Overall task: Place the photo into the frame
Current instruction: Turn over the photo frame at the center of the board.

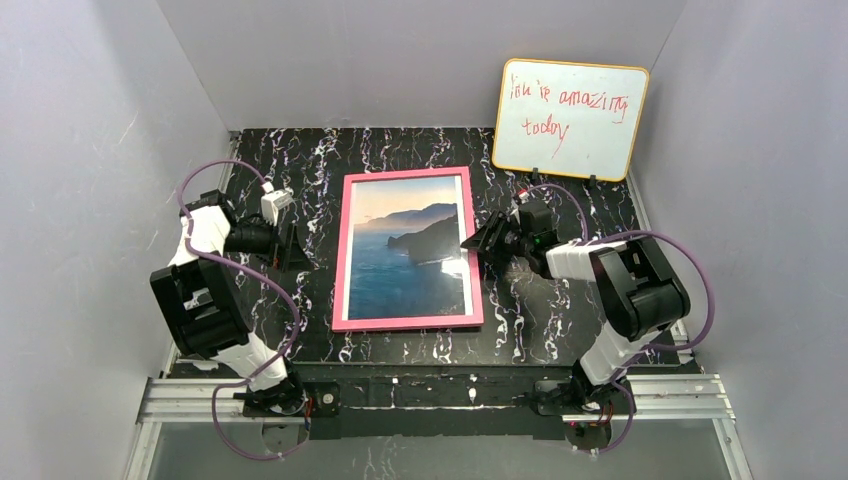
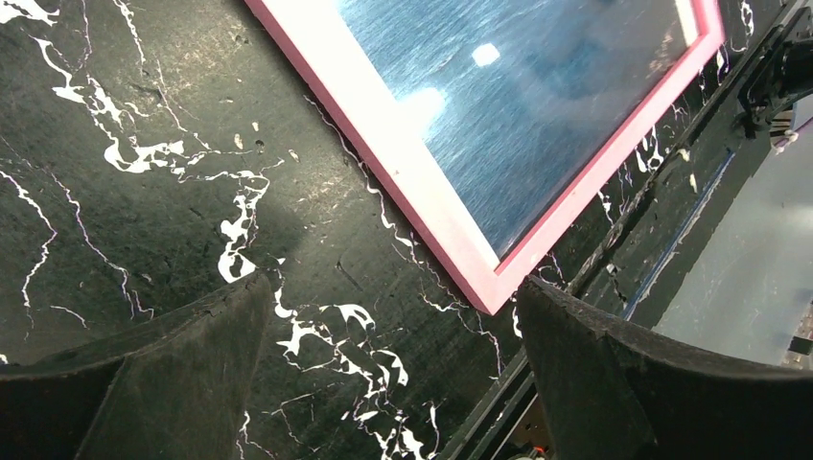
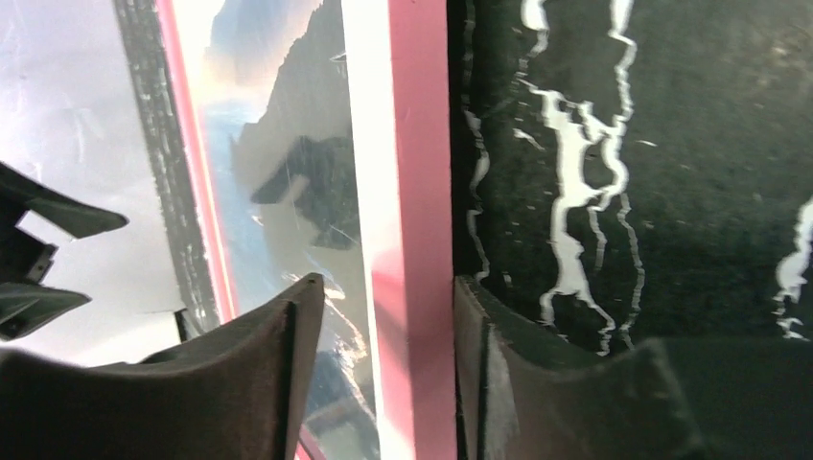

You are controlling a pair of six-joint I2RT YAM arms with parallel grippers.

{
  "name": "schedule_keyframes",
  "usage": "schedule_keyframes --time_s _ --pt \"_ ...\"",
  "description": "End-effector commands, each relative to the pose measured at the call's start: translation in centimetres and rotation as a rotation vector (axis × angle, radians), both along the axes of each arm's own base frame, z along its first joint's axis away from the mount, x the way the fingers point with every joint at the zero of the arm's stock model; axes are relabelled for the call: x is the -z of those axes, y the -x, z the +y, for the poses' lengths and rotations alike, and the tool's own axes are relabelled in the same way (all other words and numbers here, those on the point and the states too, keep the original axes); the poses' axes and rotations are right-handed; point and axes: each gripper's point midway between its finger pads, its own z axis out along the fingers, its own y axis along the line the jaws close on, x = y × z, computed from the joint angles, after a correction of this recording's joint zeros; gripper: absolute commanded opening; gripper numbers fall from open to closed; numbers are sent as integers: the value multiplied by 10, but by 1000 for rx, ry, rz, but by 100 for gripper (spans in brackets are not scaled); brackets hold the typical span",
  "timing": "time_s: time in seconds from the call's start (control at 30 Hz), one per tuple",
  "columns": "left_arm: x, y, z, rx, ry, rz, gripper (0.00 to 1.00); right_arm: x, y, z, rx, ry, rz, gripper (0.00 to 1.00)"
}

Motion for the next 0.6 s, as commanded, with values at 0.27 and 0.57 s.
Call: schedule_keyframes --time_s 0.27,0.57 --pt "4 -1 -4 -51 46 69 98 -11 -19 -18 57 96 -85 98" --pt "58 -46 18 -327 -113 -5 98 -33 -36 -121 396 469 -99 98"
